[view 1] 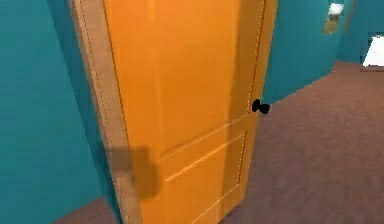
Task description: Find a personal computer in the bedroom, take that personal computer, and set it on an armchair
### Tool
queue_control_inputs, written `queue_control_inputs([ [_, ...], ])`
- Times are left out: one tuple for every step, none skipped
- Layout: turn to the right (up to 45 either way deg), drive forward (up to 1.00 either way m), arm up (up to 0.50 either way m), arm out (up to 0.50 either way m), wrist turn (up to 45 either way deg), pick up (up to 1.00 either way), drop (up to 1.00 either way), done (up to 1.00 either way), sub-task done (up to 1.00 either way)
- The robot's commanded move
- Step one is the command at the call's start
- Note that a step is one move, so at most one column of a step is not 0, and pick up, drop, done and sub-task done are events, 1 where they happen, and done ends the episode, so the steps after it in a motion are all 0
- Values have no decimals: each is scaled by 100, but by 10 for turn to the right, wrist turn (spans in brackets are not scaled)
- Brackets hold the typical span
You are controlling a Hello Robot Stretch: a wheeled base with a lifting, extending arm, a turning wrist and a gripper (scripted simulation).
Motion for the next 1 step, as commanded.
queue_control_inputs([
  [450, 0, 0, 0, 0, 0, 0, 0, 0],
])
